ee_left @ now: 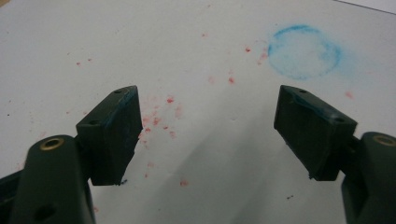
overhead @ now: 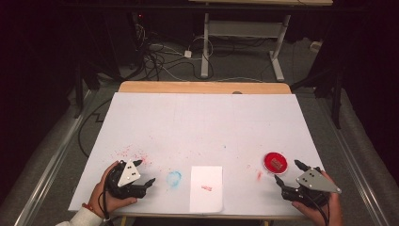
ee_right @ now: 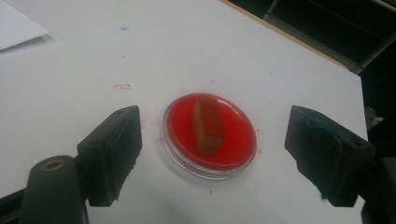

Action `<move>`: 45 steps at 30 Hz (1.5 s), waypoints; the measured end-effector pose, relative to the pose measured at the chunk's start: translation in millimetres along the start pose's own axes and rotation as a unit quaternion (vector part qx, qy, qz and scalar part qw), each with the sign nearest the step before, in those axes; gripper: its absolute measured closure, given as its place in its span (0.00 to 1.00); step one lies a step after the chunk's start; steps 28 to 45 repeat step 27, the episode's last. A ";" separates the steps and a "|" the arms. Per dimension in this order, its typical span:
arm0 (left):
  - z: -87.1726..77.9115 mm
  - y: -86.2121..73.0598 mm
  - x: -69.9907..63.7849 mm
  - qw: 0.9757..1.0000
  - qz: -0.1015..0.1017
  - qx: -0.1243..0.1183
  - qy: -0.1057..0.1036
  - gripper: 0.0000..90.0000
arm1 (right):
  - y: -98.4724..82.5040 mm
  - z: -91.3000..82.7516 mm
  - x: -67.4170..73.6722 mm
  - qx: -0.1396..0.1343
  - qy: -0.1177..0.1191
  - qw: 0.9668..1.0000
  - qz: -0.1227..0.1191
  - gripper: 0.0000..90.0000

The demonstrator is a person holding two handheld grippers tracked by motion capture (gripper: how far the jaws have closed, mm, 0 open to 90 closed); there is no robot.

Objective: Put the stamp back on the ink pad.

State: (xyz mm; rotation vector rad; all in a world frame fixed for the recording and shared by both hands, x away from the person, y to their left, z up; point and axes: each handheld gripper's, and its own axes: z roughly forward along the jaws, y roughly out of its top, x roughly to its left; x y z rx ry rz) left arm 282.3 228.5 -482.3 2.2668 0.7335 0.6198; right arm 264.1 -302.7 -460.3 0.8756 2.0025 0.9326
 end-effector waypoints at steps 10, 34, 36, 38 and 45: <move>1.4 0.1 0.5 1.000 0.000 0.005 0.003 0.25 | 0.9 -0.9 -0.6 -0.006 -0.002 1.000 -0.007 0.21; 5.6 -0.2 6.3 1.000 -0.003 0.010 0.004 0.25 | 0.2 1.0 -0.7 -0.001 -0.003 1.000 -0.014 0.21; 5.6 -0.2 6.3 1.000 -0.003 0.010 0.004 0.25 | 0.2 1.0 -0.7 -0.001 -0.003 1.000 -0.014 0.21; 5.6 -0.2 6.3 1.000 -0.003 0.010 0.004 0.25 | 0.2 1.0 -0.7 -0.001 -0.003 1.000 -0.014 0.21; 5.6 -0.2 6.3 1.000 -0.003 0.010 0.004 0.25 | 0.2 1.0 -0.7 -0.001 -0.003 1.000 -0.014 0.21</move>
